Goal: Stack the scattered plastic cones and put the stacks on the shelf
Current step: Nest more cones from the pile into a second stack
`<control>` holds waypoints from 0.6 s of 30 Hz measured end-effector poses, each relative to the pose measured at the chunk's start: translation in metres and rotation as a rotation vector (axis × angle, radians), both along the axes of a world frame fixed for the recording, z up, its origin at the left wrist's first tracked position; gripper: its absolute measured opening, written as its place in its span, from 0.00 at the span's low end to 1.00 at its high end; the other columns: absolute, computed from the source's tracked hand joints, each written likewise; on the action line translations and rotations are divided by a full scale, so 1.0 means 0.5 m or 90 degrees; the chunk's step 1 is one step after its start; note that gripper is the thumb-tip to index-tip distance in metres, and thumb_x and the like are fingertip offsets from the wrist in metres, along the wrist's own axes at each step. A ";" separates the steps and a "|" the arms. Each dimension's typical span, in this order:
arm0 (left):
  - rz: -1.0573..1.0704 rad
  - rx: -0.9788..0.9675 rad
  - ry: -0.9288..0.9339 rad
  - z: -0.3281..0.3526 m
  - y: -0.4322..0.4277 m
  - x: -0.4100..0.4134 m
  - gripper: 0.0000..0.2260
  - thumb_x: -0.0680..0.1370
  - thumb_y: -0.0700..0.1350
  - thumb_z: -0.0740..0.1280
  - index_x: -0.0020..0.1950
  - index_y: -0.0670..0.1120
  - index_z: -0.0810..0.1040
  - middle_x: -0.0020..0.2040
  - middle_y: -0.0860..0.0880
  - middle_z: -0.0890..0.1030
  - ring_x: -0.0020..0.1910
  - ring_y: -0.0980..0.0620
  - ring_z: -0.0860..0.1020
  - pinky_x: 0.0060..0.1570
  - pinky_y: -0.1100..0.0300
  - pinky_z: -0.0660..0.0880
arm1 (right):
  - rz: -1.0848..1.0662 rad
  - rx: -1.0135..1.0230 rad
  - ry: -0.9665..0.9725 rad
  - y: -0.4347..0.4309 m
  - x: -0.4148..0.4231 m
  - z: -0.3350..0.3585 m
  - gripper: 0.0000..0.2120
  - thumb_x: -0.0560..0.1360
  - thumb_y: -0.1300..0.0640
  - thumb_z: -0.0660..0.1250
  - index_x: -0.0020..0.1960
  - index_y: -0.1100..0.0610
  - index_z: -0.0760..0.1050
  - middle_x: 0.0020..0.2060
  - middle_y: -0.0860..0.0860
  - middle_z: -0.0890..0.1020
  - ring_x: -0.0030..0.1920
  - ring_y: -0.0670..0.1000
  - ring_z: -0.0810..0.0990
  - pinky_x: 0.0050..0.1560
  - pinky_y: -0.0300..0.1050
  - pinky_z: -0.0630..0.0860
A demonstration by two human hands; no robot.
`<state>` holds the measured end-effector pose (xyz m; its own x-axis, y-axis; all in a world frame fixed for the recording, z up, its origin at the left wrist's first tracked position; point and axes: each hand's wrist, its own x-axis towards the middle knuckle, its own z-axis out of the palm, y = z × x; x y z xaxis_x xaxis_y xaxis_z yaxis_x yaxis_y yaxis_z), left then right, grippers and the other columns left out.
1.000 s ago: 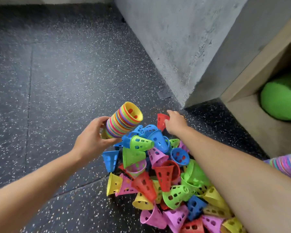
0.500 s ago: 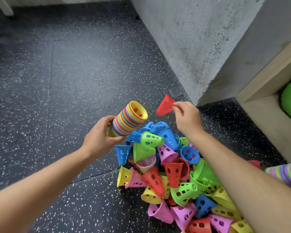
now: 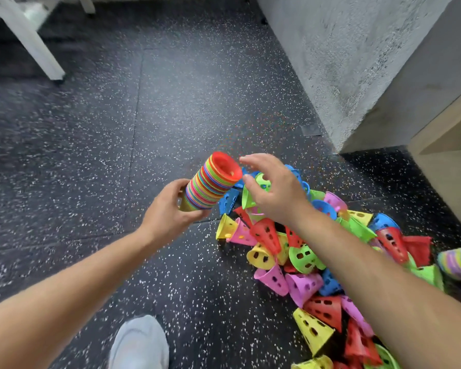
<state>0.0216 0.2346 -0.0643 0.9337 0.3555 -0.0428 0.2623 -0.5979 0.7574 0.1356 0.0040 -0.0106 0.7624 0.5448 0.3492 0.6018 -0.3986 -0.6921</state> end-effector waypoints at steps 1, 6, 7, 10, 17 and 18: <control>0.006 -0.005 0.008 -0.006 -0.002 -0.021 0.33 0.66 0.54 0.84 0.68 0.51 0.76 0.61 0.54 0.81 0.60 0.55 0.79 0.63 0.47 0.78 | -0.022 -0.022 0.011 -0.004 -0.011 -0.011 0.15 0.77 0.58 0.68 0.63 0.55 0.78 0.59 0.48 0.79 0.60 0.45 0.76 0.62 0.36 0.70; 0.014 -0.051 0.031 -0.048 -0.010 -0.091 0.29 0.67 0.50 0.84 0.64 0.51 0.77 0.58 0.53 0.81 0.57 0.55 0.80 0.62 0.49 0.78 | -0.066 -0.331 0.039 -0.018 -0.029 -0.070 0.23 0.76 0.54 0.65 0.71 0.55 0.70 0.65 0.53 0.75 0.67 0.56 0.71 0.69 0.52 0.67; 0.012 -0.055 0.037 -0.059 -0.010 -0.097 0.29 0.67 0.49 0.84 0.64 0.52 0.76 0.58 0.54 0.81 0.57 0.58 0.80 0.62 0.50 0.78 | -0.063 -0.389 0.030 -0.016 -0.029 -0.080 0.26 0.76 0.53 0.65 0.73 0.54 0.67 0.67 0.52 0.73 0.68 0.57 0.69 0.70 0.53 0.66; 0.000 -0.063 0.060 -0.097 -0.011 -0.109 0.29 0.68 0.50 0.83 0.64 0.55 0.75 0.60 0.57 0.79 0.58 0.65 0.77 0.62 0.52 0.77 | -0.052 -0.503 -0.001 0.001 -0.021 -0.103 0.34 0.75 0.46 0.67 0.78 0.51 0.59 0.74 0.53 0.64 0.74 0.56 0.62 0.73 0.55 0.61; -0.026 -0.098 0.094 -0.154 -0.008 -0.117 0.29 0.68 0.50 0.83 0.65 0.54 0.75 0.60 0.58 0.79 0.60 0.63 0.77 0.62 0.53 0.78 | -0.064 -0.616 -0.039 0.055 0.009 -0.136 0.35 0.74 0.46 0.70 0.75 0.54 0.60 0.69 0.53 0.70 0.68 0.58 0.67 0.67 0.53 0.64; -0.031 -0.097 0.097 -0.158 -0.006 -0.117 0.30 0.68 0.51 0.84 0.65 0.55 0.75 0.60 0.59 0.79 0.59 0.65 0.77 0.61 0.56 0.77 | -0.068 -0.611 -0.042 0.058 0.010 -0.140 0.33 0.74 0.48 0.70 0.74 0.54 0.61 0.66 0.53 0.71 0.66 0.57 0.68 0.66 0.53 0.65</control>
